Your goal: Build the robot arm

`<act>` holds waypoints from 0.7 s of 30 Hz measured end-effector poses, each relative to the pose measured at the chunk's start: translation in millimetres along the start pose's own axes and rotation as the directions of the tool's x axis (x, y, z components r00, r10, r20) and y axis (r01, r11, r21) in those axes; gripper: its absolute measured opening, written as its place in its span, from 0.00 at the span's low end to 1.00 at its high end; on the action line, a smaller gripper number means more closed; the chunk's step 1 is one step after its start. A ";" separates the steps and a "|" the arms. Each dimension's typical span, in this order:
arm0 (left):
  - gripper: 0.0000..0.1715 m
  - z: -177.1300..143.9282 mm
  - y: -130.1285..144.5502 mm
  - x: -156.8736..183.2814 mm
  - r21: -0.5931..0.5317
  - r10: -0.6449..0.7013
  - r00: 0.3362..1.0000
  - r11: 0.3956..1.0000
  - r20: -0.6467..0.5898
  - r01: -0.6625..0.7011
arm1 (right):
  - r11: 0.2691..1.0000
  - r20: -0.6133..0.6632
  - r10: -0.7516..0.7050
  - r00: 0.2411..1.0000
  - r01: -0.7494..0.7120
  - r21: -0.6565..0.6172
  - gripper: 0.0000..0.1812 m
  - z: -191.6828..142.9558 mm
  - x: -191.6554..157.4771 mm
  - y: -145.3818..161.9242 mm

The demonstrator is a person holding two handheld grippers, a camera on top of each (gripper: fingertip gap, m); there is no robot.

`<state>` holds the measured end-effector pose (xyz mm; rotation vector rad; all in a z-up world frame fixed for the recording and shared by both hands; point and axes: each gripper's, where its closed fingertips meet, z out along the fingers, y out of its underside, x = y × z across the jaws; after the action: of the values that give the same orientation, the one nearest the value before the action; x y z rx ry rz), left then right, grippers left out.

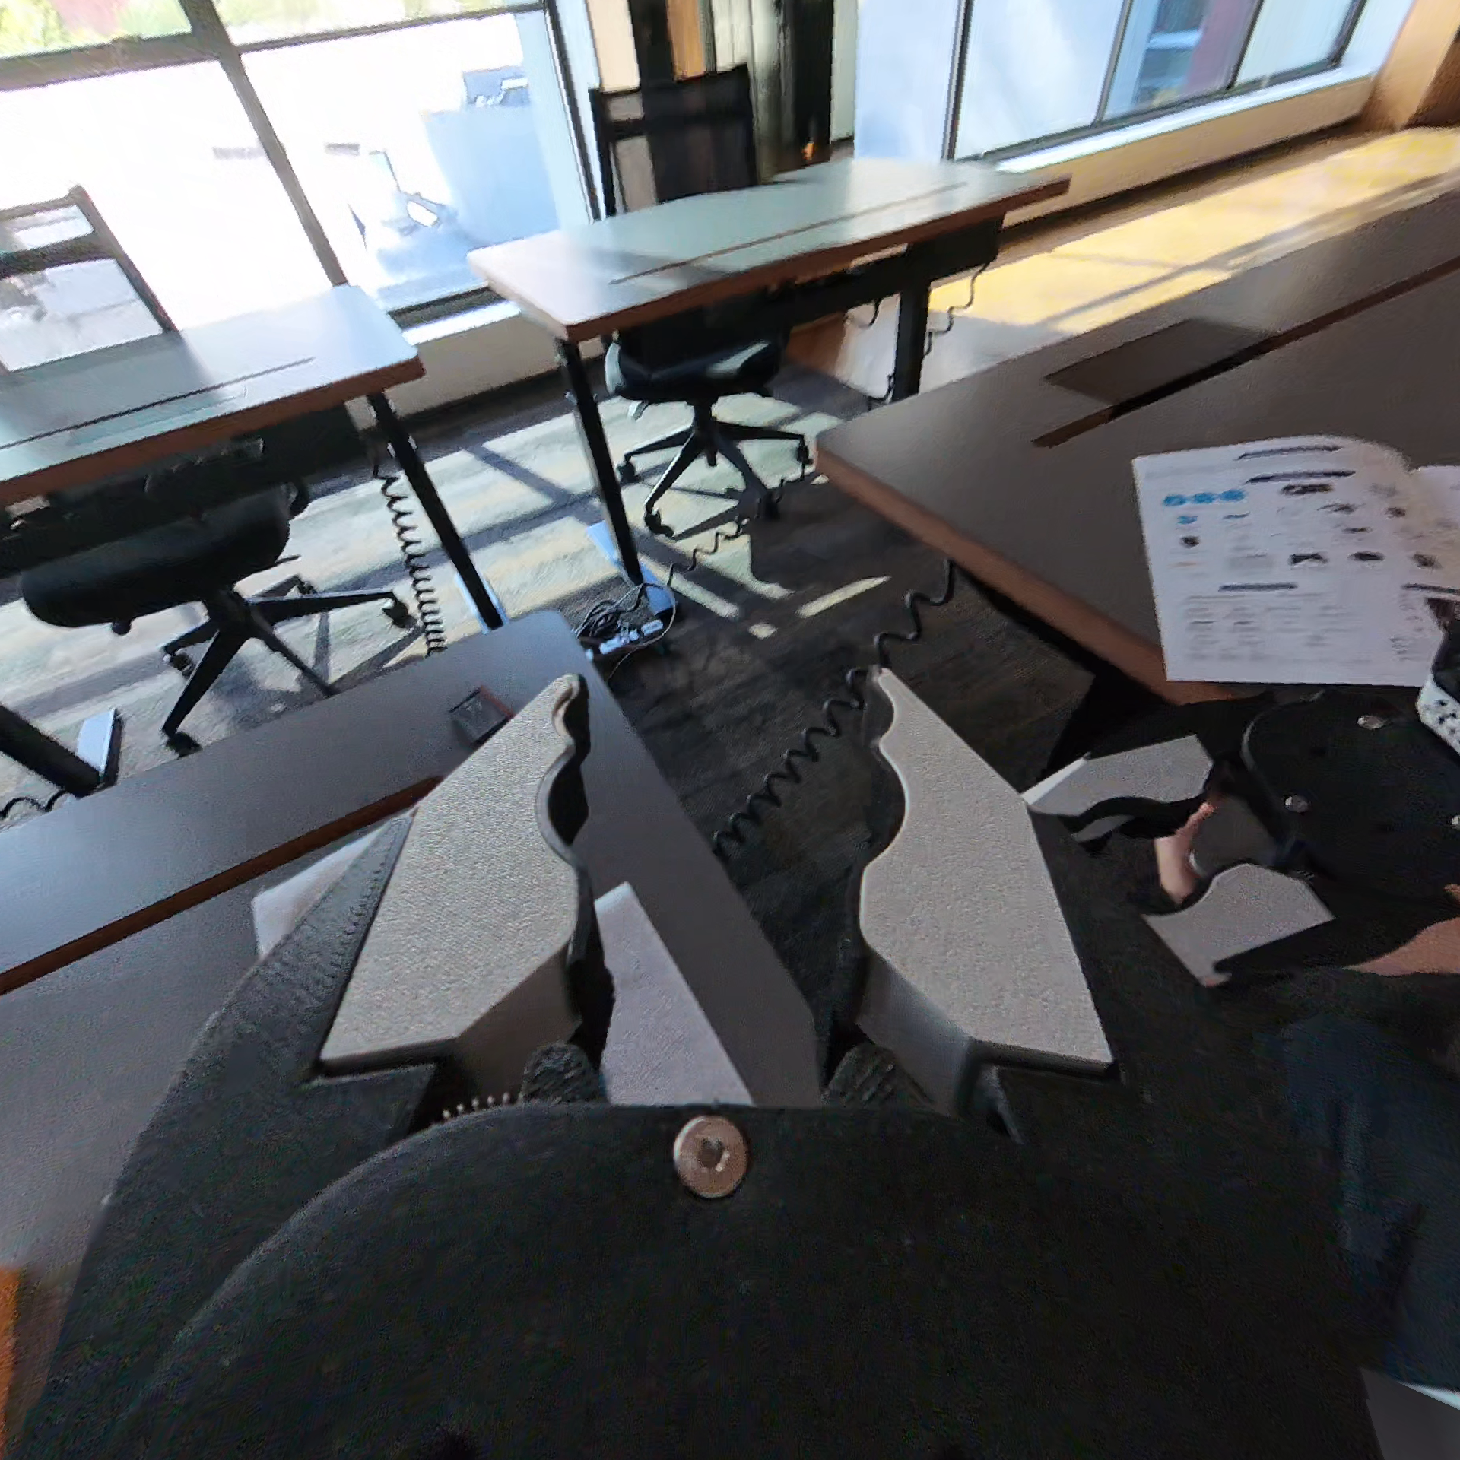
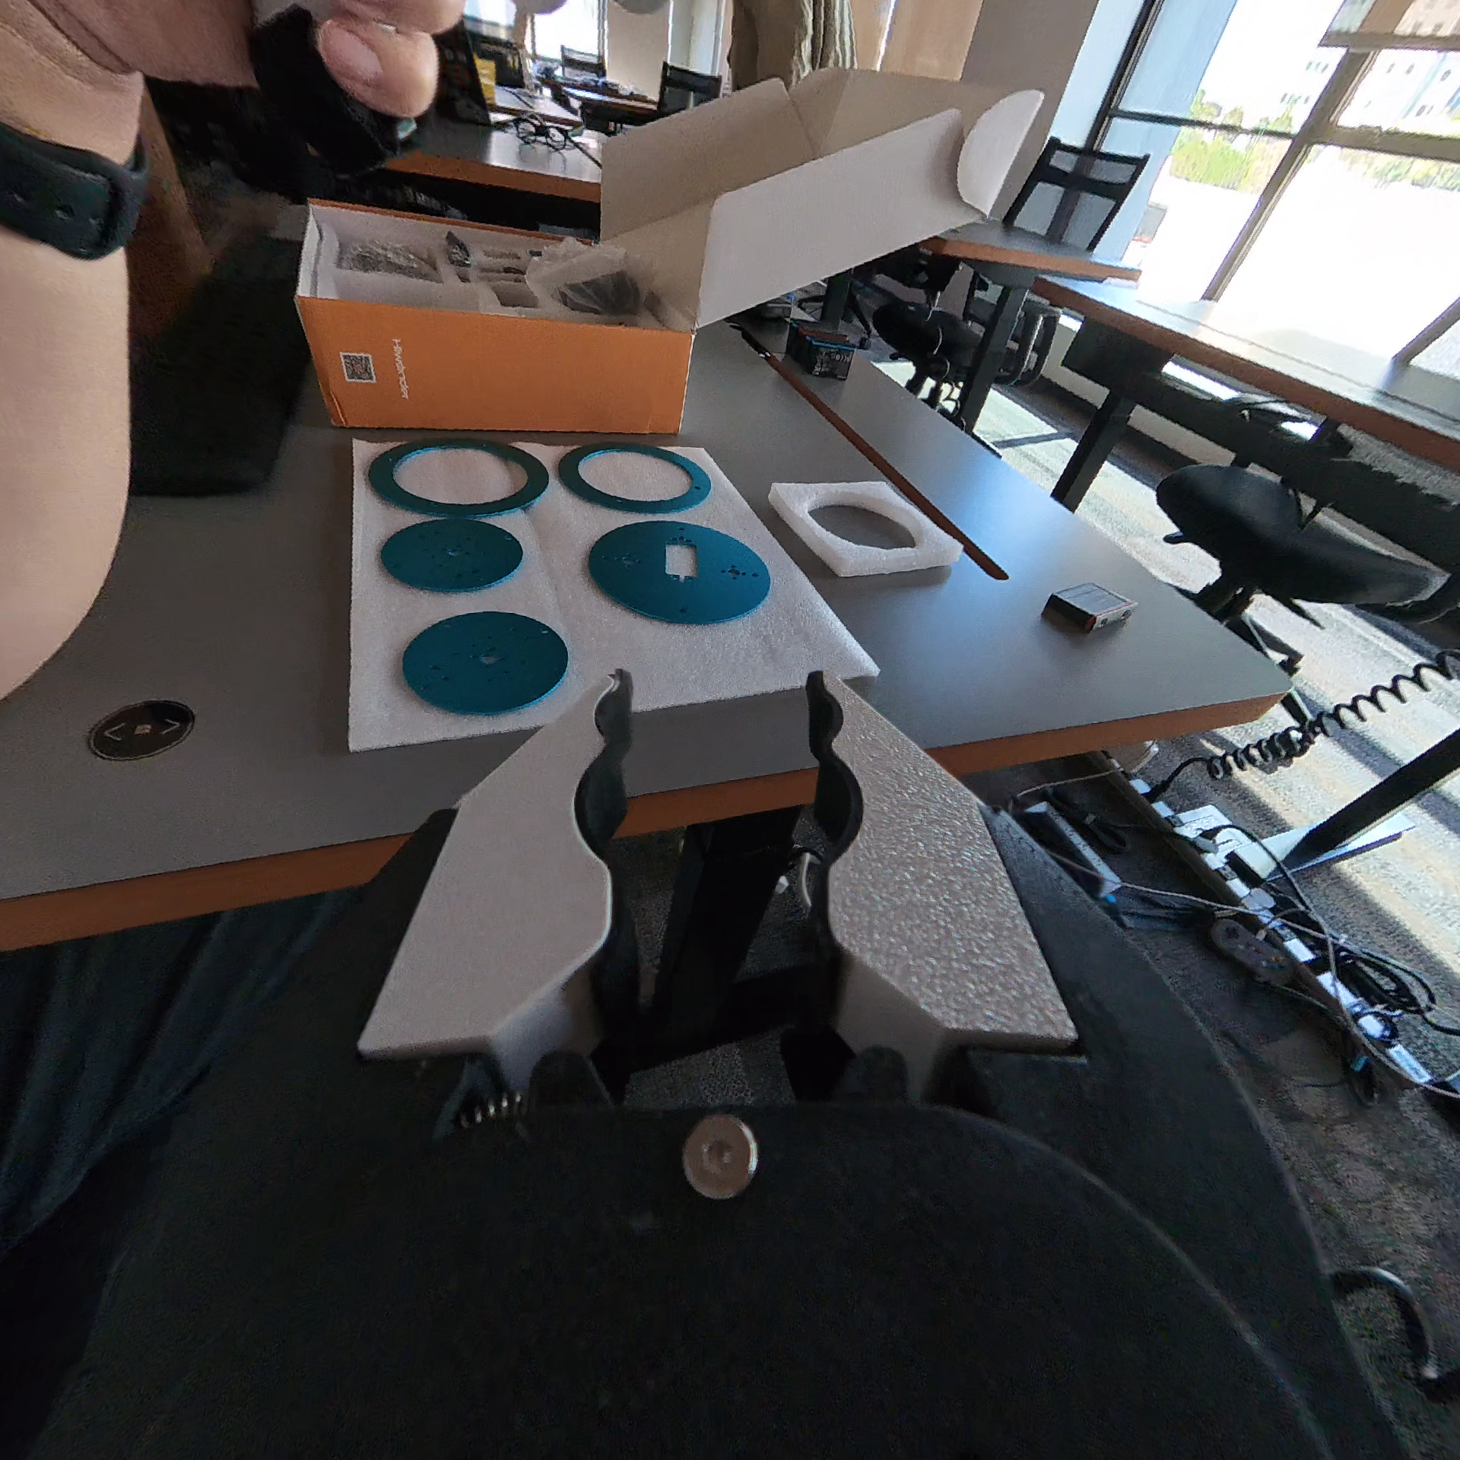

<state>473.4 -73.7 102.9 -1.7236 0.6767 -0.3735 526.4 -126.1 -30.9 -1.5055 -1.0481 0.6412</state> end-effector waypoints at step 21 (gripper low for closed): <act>0.39 -7.9 -25.9 -42.2 0.149 -0.074 0.997 0.986 0.018 0.071 | 0.998 0.012 0.055 0.998 -0.055 -0.032 0.19 -4.2 8.1 9.1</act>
<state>442.2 -50.1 134.2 -1.6114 0.5561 -0.4423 536.1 -120.7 -37.5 -1.5644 -1.0339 0.6758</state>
